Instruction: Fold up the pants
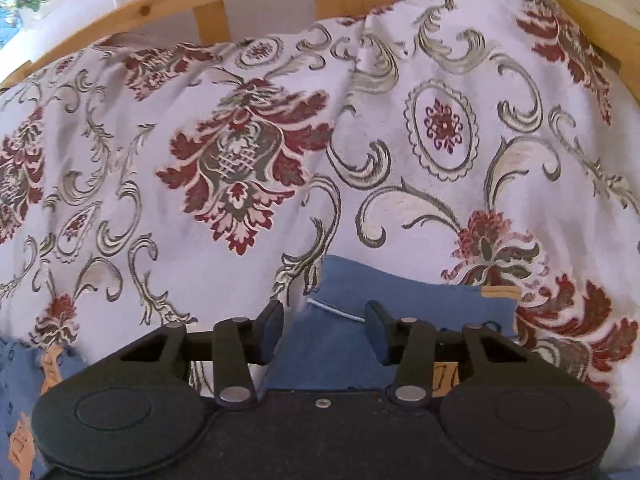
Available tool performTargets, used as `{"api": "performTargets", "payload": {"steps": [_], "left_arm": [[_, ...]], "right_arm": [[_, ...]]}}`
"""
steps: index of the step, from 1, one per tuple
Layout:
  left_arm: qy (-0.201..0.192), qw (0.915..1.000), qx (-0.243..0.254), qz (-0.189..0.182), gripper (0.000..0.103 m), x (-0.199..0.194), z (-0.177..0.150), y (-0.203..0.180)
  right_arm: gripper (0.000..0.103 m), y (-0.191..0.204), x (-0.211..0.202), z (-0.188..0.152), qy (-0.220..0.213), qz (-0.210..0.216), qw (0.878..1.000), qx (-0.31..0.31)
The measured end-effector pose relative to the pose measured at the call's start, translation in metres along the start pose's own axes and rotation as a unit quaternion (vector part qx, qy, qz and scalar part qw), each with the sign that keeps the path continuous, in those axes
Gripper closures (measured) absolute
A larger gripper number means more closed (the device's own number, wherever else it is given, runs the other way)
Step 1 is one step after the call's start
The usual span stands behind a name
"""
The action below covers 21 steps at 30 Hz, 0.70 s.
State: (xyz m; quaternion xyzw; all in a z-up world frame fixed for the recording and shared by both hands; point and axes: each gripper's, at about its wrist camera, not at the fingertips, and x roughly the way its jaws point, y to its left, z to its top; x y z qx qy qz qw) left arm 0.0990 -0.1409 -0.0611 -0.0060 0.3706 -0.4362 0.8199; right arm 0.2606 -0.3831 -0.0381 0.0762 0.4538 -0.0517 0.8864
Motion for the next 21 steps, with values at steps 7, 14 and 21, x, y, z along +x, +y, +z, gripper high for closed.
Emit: {"api": "performTargets", "payload": {"steps": [7, 14, 21], "left_arm": [[0.005, 0.9963, -0.080, -0.031, 0.042, 0.002, 0.002, 0.021], [-0.001, 0.9979, -0.058, -0.029, 0.041, 0.001, 0.001, 0.016], [0.017, 0.9981, -0.047, -0.035, 0.068, 0.006, -0.005, 0.012]], "right_arm": [[0.056, 0.001, 0.001, -0.008, 0.010, 0.000, 1.000, -0.015], [0.055, -0.002, -0.013, -0.017, 0.018, 0.006, 0.998, -0.059], [0.065, 0.001, -0.013, -0.008, -0.007, 0.011, 0.998, -0.056]]}}
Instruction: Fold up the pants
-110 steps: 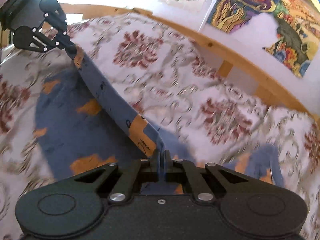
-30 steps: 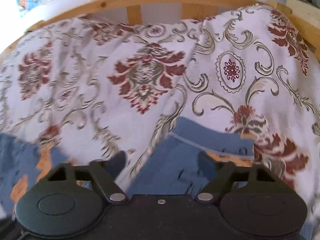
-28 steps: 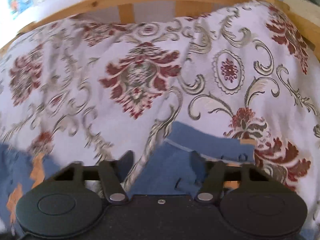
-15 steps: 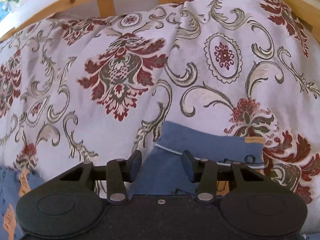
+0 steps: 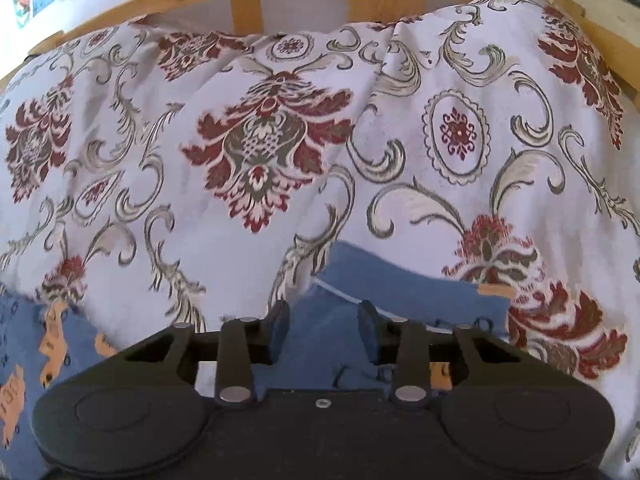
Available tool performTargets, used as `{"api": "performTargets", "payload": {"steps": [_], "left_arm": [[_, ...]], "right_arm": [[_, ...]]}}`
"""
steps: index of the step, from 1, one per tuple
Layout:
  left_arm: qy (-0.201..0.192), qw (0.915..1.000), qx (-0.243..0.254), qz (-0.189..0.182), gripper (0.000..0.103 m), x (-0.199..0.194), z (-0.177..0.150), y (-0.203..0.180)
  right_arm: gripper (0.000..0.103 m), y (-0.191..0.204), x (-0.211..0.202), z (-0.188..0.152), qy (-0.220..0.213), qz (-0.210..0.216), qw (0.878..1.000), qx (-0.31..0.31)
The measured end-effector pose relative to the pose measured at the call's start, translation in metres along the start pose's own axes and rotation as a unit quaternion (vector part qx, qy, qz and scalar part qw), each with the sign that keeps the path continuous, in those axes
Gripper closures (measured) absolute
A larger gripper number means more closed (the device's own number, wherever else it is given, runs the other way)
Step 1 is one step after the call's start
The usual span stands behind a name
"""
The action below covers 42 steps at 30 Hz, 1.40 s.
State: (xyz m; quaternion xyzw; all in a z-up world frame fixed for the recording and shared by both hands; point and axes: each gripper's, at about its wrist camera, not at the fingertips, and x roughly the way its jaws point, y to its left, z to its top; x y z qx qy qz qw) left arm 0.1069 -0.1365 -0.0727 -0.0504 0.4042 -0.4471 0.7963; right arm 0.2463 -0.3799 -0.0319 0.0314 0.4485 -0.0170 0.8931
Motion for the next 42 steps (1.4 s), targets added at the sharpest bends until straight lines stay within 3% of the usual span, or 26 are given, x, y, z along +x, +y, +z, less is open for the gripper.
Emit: {"api": "performTargets", "payload": {"steps": [4, 11, 15, 16, 17, 22, 29, 37, 42], "left_arm": [[0.006, 0.9998, -0.016, 0.001, 0.079, 0.002, 0.000, 0.007], [0.014, 0.9998, -0.012, 0.011, 0.086, 0.007, -0.001, 0.009], [0.017, 0.9996, -0.011, 0.018, 0.092, 0.008, -0.001, 0.010], [0.018, 0.9996, -0.012, 0.019, 0.093, 0.008, -0.002, 0.011], [0.019, 0.9996, -0.011, 0.020, 0.094, 0.008, -0.002, 0.011], [0.013, 0.9996, 0.010, 0.024, 0.098, 0.005, -0.002, 0.005], [-0.004, 0.9972, 0.066, 0.033, 0.100, -0.006, -0.001, -0.014], [-0.014, 0.9826, 0.179, 0.046, 0.102, -0.014, -0.016, -0.049], [-0.007, 0.9569, 0.282, 0.070, 0.102, -0.008, -0.039, -0.076]], "right_arm": [[0.070, 0.003, 0.015, 0.008, -0.004, -0.014, 1.000, 0.013], [0.071, 0.005, 0.037, 0.018, 0.010, -0.050, 0.998, 0.042], [0.082, 0.010, 0.042, 0.017, 0.011, -0.081, 0.995, 0.052], [0.091, 0.011, 0.041, 0.015, 0.008, -0.086, 0.995, 0.052], [0.094, 0.010, 0.038, 0.014, 0.001, -0.087, 0.995, 0.058], [0.098, -0.003, -0.002, -0.002, -0.061, -0.072, 0.989, 0.112], [0.097, -0.044, -0.108, -0.051, -0.158, -0.051, 0.968, 0.188], [0.097, -0.088, -0.187, -0.135, -0.187, -0.075, 0.948, 0.246], [0.098, -0.111, -0.187, -0.193, -0.163, -0.089, 0.935, 0.304]]}}
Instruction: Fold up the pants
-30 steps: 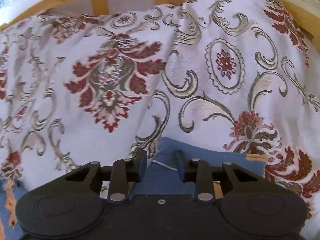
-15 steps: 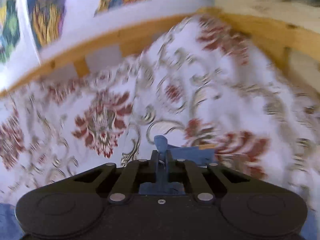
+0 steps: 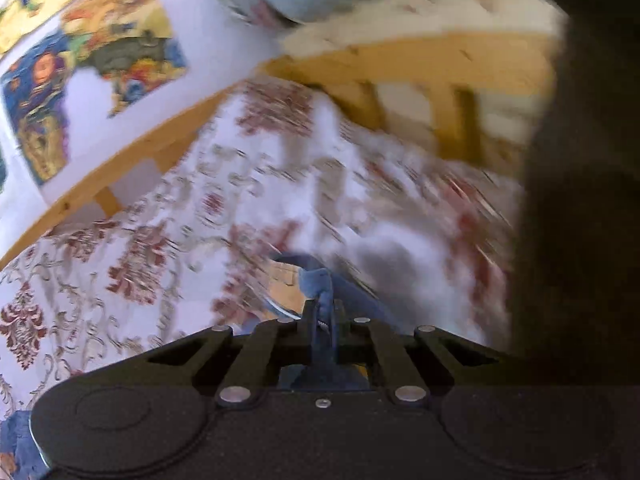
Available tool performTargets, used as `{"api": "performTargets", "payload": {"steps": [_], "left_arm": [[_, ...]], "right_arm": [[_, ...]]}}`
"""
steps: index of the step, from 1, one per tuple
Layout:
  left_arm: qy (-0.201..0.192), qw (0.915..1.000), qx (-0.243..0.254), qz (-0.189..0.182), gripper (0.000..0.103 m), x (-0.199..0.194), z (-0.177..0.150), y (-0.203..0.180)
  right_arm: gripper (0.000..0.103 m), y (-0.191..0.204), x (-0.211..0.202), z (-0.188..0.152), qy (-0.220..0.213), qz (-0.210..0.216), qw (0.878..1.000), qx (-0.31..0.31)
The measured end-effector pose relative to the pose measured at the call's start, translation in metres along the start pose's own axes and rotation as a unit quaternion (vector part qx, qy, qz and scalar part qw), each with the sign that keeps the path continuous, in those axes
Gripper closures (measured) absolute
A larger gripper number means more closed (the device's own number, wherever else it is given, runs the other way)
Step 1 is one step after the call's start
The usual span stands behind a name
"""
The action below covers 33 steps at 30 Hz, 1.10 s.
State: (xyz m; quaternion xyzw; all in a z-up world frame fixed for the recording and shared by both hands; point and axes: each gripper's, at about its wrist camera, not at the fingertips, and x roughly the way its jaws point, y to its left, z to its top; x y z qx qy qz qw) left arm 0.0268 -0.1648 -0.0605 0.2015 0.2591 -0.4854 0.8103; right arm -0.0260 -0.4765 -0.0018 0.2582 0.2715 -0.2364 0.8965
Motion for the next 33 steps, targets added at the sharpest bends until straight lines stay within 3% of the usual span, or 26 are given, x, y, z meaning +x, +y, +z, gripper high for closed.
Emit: {"api": "performTargets", "payload": {"steps": [4, 12, 15, 18, 20, 22, 26, 27, 29, 30, 31, 33], "left_arm": [[0.016, 0.9998, 0.014, 0.005, 0.102, 0.008, -0.005, -0.008], [0.025, 0.9995, 0.019, 0.004, 0.102, 0.010, -0.008, -0.006], [0.031, 0.9994, 0.018, 0.003, 0.102, 0.013, -0.009, -0.006], [0.033, 0.9993, 0.016, -0.001, 0.102, 0.013, -0.009, -0.004], [0.035, 0.9993, 0.013, -0.005, 0.102, 0.014, -0.008, -0.002], [0.036, 0.9993, 0.003, -0.012, 0.102, 0.012, -0.006, 0.000], [0.031, 0.9972, -0.044, -0.051, 0.097, 0.005, 0.002, 0.013], [0.029, 0.9957, -0.061, -0.063, 0.090, 0.003, 0.005, 0.019], [0.026, 0.9921, -0.092, -0.081, 0.063, 0.001, 0.013, 0.031], [0.024, 0.9911, -0.103, -0.081, 0.040, 0.001, 0.018, 0.037], [0.019, 0.9902, -0.112, -0.081, 0.027, 0.001, 0.024, 0.044], [0.001, 0.9896, -0.114, -0.087, 0.018, 0.004, 0.039, 0.060]], "right_arm": [[0.098, -0.020, -0.003, -0.021, 0.001, -0.007, 1.000, 0.019], [0.096, -0.002, -0.011, -0.035, -0.014, -0.060, 0.998, -0.031], [0.084, 0.002, 0.000, -0.038, 0.020, -0.090, 0.995, -0.043], [0.071, 0.006, -0.003, -0.040, 0.014, -0.094, 0.994, -0.048], [0.050, 0.015, -0.013, -0.042, -0.003, -0.093, 0.993, -0.073], [0.036, 0.029, -0.018, -0.041, -0.020, -0.089, 0.988, -0.123], [0.034, 0.052, -0.006, -0.024, -0.024, -0.059, 0.973, -0.222], [0.034, 0.054, 0.001, -0.016, -0.017, -0.046, 0.973, -0.227], [0.035, 0.051, 0.018, -0.001, 0.003, -0.018, 0.976, -0.217], [0.035, 0.047, 0.026, 0.005, 0.019, -0.010, 0.980, -0.198], [0.035, 0.041, 0.032, 0.011, 0.031, -0.004, 0.985, -0.171], [0.035, 0.031, 0.034, 0.013, 0.023, 0.004, 0.991, -0.131]]}}
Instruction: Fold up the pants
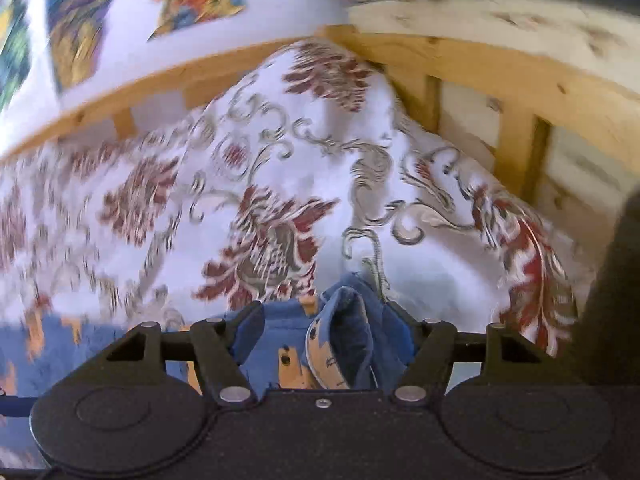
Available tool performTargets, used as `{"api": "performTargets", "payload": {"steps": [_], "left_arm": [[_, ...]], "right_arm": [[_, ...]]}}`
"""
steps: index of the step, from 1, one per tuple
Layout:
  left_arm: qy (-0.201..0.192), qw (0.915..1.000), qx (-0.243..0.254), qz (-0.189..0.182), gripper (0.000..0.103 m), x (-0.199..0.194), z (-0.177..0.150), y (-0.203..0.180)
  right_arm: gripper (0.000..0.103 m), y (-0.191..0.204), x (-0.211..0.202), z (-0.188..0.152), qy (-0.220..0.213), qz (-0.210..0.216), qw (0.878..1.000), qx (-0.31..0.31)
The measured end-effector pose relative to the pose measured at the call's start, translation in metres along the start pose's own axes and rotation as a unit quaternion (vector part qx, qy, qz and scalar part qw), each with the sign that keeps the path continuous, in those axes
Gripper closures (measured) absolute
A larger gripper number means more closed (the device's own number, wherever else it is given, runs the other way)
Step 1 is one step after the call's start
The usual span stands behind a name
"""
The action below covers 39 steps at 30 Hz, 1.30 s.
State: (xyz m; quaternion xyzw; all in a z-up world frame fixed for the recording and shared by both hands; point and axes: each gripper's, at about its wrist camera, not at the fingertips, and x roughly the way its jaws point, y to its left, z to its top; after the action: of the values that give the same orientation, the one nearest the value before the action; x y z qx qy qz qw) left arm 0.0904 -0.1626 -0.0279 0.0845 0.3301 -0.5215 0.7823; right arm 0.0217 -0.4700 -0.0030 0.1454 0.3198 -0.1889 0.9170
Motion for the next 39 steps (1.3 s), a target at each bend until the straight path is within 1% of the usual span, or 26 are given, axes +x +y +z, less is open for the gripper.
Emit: {"api": "performTargets", "payload": {"steps": [1, 3, 5, 6, 8, 10, 12, 14, 17, 18, 19, 20, 21, 22, 23, 25, 28, 30, 31, 32, 34, 35, 36, 37, 38, 39], "left_arm": [[-0.008, 0.9999, 0.007, 0.002, 0.010, 0.002, 0.010, 0.005], [-0.022, 0.9991, 0.031, 0.019, 0.006, 0.014, 0.033, 0.011], [-0.026, 0.9975, 0.064, 0.016, 0.006, 0.033, 0.058, 0.018], [-0.027, 0.9964, 0.080, 0.013, 0.006, 0.044, 0.069, 0.019], [-0.024, 0.9930, 0.116, 0.006, 0.006, 0.067, 0.085, 0.019], [-0.012, 0.9881, 0.153, -0.003, 0.008, 0.090, 0.093, 0.015], [-0.006, 0.9823, 0.187, -0.012, 0.012, 0.106, 0.092, 0.006], [-0.001, 0.9760, 0.217, -0.017, 0.015, 0.118, 0.089, -0.004], [0.023, 0.9658, 0.257, -0.024, 0.026, 0.136, 0.079, -0.013], [0.032, 0.9633, 0.265, -0.023, 0.033, 0.142, 0.076, -0.014], [0.040, 0.9618, 0.270, -0.021, 0.041, 0.147, 0.075, -0.014], [0.048, 0.9607, 0.273, -0.018, 0.045, 0.151, 0.073, -0.014], [0.056, 0.9600, 0.274, -0.013, 0.053, 0.154, 0.072, -0.013], [0.060, 0.9601, 0.273, -0.007, 0.063, 0.157, 0.072, -0.011], [0.062, 0.9615, 0.268, 0.000, 0.068, 0.159, 0.072, -0.010], [0.062, 0.9654, 0.253, 0.014, 0.082, 0.158, 0.074, -0.005], [0.049, 0.9715, 0.230, 0.030, 0.086, 0.153, 0.076, -0.002], [0.042, 0.9731, 0.222, 0.044, 0.086, 0.153, 0.075, -0.002], [0.040, 0.9722, 0.223, 0.058, 0.081, 0.154, 0.073, -0.004], [0.037, 0.9696, 0.230, 0.075, 0.077, 0.157, 0.069, -0.006], [0.026, 0.9647, 0.240, 0.106, 0.043, 0.157, 0.063, -0.009], [0.018, 0.9639, 0.238, 0.118, 0.037, 0.153, 0.062, -0.011], [0.009, 0.9656, 0.230, 0.122, 0.032, 0.147, 0.061, -0.012], [-0.001, 0.9682, 0.219, 0.120, 0.031, 0.139, 0.061, -0.011], [-0.009, 0.9707, 0.208, 0.121, 0.030, 0.130, 0.060, -0.010], [-0.017, 0.9724, 0.196, 0.126, 0.024, 0.121, 0.059, -0.009]], "right_arm": [[0.035, -0.004, -0.002, -0.003, -0.010, 0.001, 1.000, 0.019], [0.035, -0.013, -0.007, -0.014, -0.028, 0.004, 0.998, 0.053], [0.044, -0.015, -0.007, -0.021, -0.022, 0.003, 0.999, 0.048], [0.047, -0.014, -0.006, -0.022, -0.020, -0.003, 0.999, 0.028], [0.059, -0.014, -0.003, -0.022, -0.026, -0.016, 1.000, 0.000], [0.067, -0.017, 0.003, -0.021, -0.028, 0.005, 1.000, 0.005], [0.069, -0.017, 0.007, -0.019, -0.029, 0.016, 0.999, 0.000], [0.071, -0.017, 0.011, -0.016, -0.025, 0.012, 1.000, -0.007], [0.079, -0.021, 0.019, -0.016, -0.010, 0.022, 1.000, 0.009], [0.082, -0.022, 0.021, -0.017, -0.005, 0.025, 1.000, 0.013], [0.091, -0.023, 0.022, -0.018, -0.001, 0.026, 1.000, 0.016], [0.099, -0.023, 0.022, -0.018, -0.003, 0.024, 1.000, 0.016], [0.099, -0.022, 0.021, -0.018, -0.008, 0.019, 1.000, 0.014], [0.100, -0.021, 0.019, -0.018, -0.017, 0.016, 1.000, 0.009], [0.100, -0.019, 0.016, -0.018, -0.029, 0.010, 1.000, 0.001], [0.100, -0.013, 0.009, -0.017, -0.058, -0.011, 0.998, -0.024], [0.100, -0.006, 0.003, -0.015, -0.093, -0.025, 0.994, -0.055], [0.098, -0.001, 0.009, -0.016, -0.091, -0.043, 0.992, -0.081], [0.095, 0.000, 0.015, -0.017, -0.079, -0.054, 0.991, -0.090], [0.083, 0.001, 0.022, -0.020, -0.068, -0.064, 0.991, -0.095], [0.069, -0.001, 0.024, -0.023, -0.065, -0.077, 0.990, -0.100], [0.062, -0.002, 0.019, -0.023, -0.076, -0.076, 0.989, -0.098], [0.056, -0.002, 0.011, -0.024, -0.095, -0.082, 0.988, -0.094], [0.050, -0.002, 0.002, -0.024, -0.117, -0.088, 0.985, -0.097], [0.050, -0.001, -0.005, -0.026, -0.129, -0.084, 0.983, -0.101], [0.050, 0.000, -0.012, -0.027, -0.134, -0.069, 0.983, -0.106]]}}
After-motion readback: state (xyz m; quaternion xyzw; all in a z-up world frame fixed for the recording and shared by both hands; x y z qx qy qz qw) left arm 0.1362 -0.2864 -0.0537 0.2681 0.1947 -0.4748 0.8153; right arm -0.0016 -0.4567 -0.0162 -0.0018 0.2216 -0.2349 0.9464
